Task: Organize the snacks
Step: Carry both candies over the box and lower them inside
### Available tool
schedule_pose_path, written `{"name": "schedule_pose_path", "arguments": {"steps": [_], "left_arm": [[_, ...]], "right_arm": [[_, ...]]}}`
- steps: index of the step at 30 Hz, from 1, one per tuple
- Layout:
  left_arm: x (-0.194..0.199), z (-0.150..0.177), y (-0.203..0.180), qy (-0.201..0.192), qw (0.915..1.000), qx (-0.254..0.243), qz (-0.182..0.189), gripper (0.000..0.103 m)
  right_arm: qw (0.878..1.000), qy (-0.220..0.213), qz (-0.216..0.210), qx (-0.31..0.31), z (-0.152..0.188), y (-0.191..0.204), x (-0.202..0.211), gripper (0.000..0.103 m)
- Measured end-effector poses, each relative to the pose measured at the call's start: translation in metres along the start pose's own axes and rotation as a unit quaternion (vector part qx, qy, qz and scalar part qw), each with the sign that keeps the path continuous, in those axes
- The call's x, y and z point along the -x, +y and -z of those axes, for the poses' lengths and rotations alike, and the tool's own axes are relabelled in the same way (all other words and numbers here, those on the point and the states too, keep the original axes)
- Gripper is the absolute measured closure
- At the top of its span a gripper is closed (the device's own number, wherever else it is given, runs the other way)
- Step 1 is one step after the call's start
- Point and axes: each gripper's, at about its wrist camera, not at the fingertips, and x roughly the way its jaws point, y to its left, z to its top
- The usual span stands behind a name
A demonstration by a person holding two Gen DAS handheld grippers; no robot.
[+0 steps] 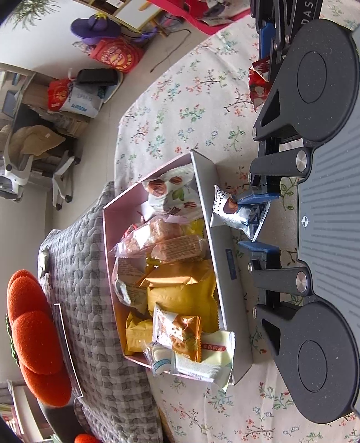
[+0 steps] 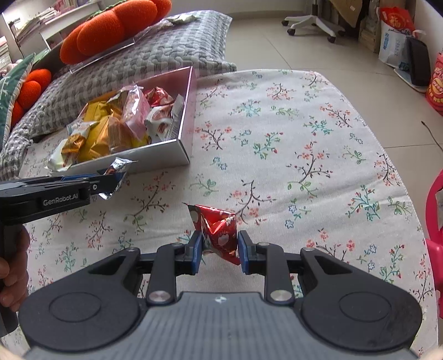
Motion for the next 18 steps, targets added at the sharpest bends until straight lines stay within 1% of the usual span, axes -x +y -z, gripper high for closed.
{"name": "schedule_pose_path", "arguments": {"steps": [6, 13, 18], "left_arm": [[0.011, -0.009, 0.018, -0.016, 0.9992, 0.036, 0.010, 0.077], [0.017, -0.017, 0.043, -0.031, 0.9964, 0.078, 0.011, 0.077], [0.018, -0.020, 0.059, -0.037, 0.9932, 0.108, 0.022, 0.077]], "right_arm": [[1.000, -0.016, -0.003, -0.003, -0.004, 0.003, 0.000, 0.079], [0.999, -0.035, -0.007, -0.008, -0.014, 0.007, -0.002, 0.079], [0.998, -0.062, -0.032, -0.009, -0.025, 0.020, -0.001, 0.079]]}}
